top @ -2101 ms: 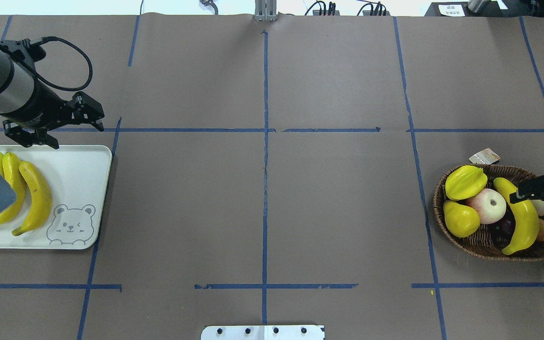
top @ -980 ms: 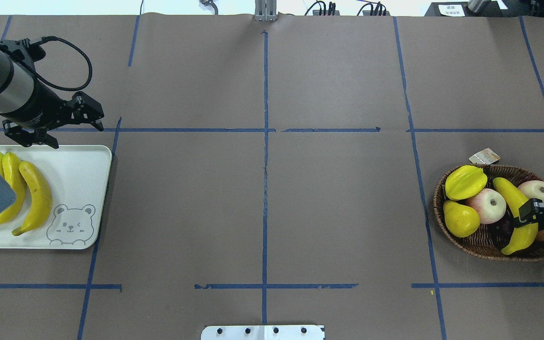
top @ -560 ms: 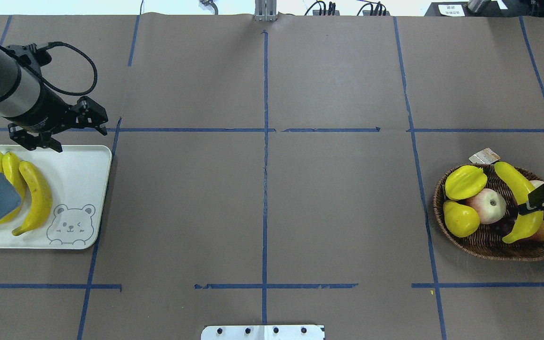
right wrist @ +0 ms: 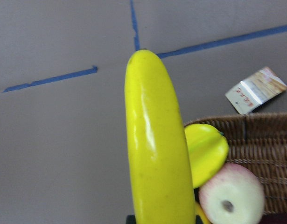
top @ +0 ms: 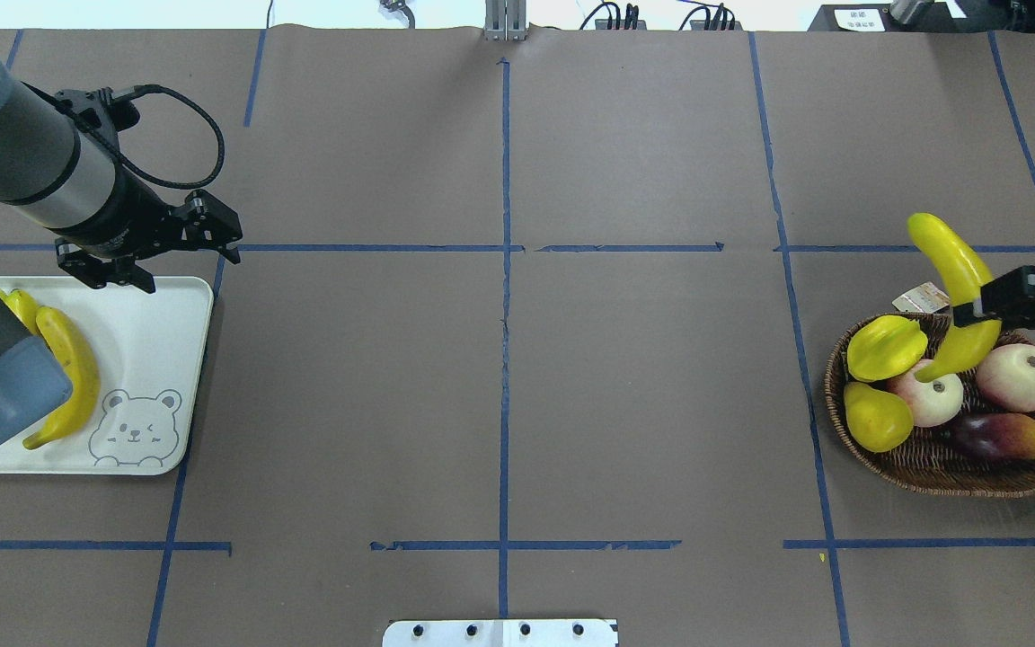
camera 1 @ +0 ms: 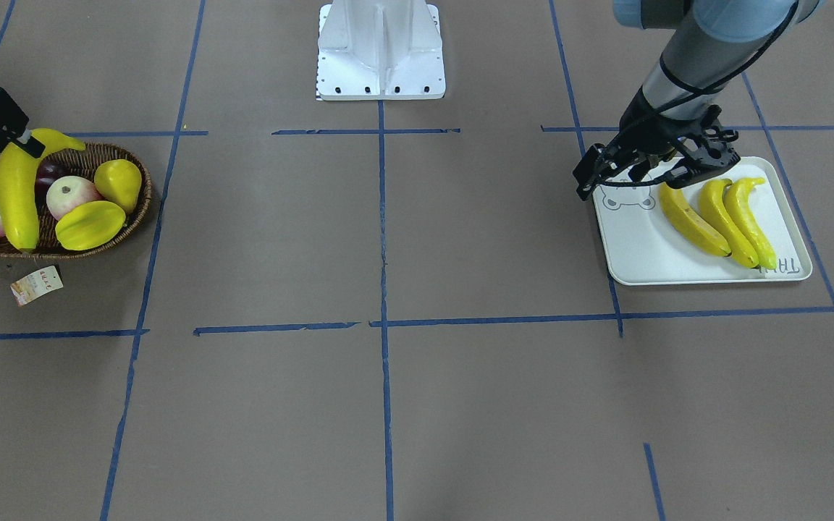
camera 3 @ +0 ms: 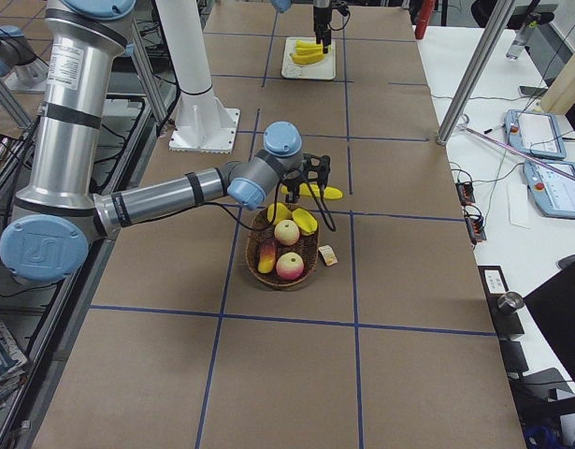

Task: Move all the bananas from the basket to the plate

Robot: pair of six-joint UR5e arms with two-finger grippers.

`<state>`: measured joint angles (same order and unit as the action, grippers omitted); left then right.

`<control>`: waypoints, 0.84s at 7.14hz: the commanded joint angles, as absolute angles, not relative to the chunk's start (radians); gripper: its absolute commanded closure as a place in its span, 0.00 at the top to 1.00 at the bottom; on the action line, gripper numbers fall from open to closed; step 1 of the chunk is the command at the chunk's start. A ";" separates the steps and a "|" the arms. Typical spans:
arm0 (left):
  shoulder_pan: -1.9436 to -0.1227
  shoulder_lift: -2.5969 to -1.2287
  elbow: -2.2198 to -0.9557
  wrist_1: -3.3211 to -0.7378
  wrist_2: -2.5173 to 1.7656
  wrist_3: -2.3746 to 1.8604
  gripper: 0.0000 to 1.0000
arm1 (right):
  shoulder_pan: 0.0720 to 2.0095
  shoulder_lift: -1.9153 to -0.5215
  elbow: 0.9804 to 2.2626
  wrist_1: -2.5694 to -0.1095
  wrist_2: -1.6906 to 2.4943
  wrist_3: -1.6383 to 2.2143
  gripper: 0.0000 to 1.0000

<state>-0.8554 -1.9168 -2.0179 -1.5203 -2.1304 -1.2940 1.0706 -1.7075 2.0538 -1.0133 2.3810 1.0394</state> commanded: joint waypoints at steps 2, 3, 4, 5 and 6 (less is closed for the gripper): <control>-0.799 -1.993 -1.984 -1.815 -2.134 -1.461 1.00 | 0.835 -1.221 2.052 -1.389 2.168 1.057 0.01; -0.798 -1.996 -1.941 -1.968 -2.134 -1.567 1.00 | 0.757 -1.156 2.056 -1.420 2.107 1.058 0.02; -0.790 -2.015 -1.886 -2.094 -2.134 -1.660 1.00 | 0.689 -1.116 2.063 -1.422 2.048 1.080 0.02; -0.775 -2.048 -1.850 -2.150 -2.132 -1.721 1.00 | 0.611 -1.070 2.063 -1.422 1.981 1.112 0.02; -0.756 -2.087 -1.829 -2.152 -2.132 -1.732 1.00 | 0.524 -1.024 2.053 -1.422 1.895 1.114 0.02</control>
<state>-0.7759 -2.0459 -1.8627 -2.1140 -2.1328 -1.6914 0.6230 -1.0800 2.0595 -1.4189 1.9885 1.1005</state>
